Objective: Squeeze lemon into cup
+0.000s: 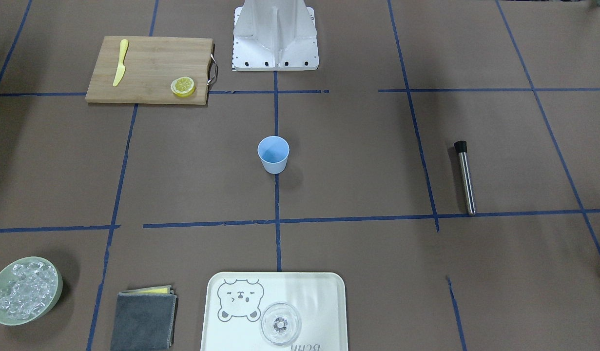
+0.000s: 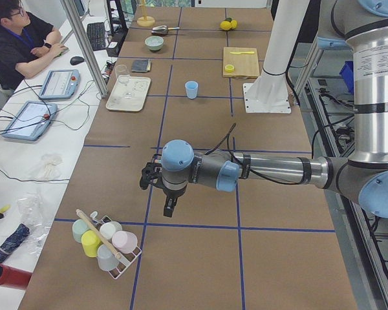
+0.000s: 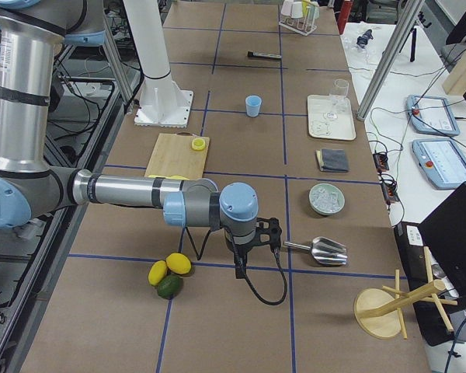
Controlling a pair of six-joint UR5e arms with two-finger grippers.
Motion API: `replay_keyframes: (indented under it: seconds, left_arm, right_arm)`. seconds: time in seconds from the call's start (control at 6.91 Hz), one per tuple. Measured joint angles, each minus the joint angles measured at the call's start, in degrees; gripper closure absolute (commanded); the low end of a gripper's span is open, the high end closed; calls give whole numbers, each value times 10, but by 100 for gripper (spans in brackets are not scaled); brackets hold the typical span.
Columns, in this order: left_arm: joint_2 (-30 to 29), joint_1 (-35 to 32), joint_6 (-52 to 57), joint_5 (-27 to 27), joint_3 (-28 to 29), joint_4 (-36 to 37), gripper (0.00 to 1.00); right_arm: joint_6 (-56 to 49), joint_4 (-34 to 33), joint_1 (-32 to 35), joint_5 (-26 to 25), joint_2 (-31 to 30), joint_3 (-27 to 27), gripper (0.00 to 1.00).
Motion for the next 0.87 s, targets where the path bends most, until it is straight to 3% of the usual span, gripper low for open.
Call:
replay_keyframes:
  seconds: [0.58, 0.87]
  left_arm:
    - [1, -1, 0, 7, -4, 0, 0]
    - [1, 0, 0, 25, -3, -1, 0]
  right_arm:
    - [-4, 4, 0, -2, 1, 2, 0]
    - [-2, 44, -28, 3, 2, 13, 0]
